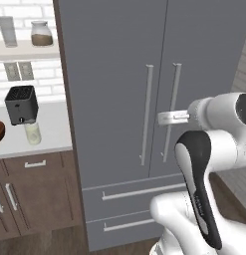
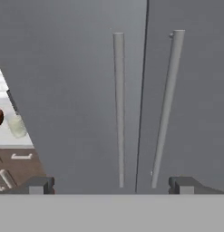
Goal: Grab a lemon wedge from the fridge and one ice cube from the ice bowl, and put them in the glass of lemonade.
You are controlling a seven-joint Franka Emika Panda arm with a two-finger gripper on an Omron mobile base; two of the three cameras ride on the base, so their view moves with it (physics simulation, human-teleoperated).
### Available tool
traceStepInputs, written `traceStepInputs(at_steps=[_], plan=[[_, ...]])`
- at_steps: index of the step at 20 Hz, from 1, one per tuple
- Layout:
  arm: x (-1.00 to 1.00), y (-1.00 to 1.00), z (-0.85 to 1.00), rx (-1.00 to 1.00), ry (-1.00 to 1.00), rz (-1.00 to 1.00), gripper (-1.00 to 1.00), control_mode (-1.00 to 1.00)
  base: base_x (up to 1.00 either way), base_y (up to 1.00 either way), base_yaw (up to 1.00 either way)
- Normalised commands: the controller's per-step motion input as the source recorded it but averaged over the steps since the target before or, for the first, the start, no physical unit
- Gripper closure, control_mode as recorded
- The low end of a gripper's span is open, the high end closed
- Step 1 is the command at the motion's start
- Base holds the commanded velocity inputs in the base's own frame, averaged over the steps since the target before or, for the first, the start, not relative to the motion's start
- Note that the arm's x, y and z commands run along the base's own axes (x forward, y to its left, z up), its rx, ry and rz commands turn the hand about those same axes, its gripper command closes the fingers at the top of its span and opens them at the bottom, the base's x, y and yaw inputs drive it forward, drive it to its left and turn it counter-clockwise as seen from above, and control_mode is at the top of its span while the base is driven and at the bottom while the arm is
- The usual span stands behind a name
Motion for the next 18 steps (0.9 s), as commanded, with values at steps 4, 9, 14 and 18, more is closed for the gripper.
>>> traceStepInputs(at_steps=[4,9,14,18], plan=[[0.85,-0.04,0.04,0.0,0.0,-0.01,-1.0,-1.0,0.0,0.0,0.0],[0.91,-0.01,0.0,0.01,0.01,-0.04,-1.0,-1.0,0.0,0.0,0.0],[0.81,-0.01,0.0,0.0,0.0,-0.05,-1.0,-1.0,0.0,0.0,0.0],[0.77,0.0,0.0,0.0,0.0,-0.02,-1.0,-1.0,0.0,0.0,0.0]])
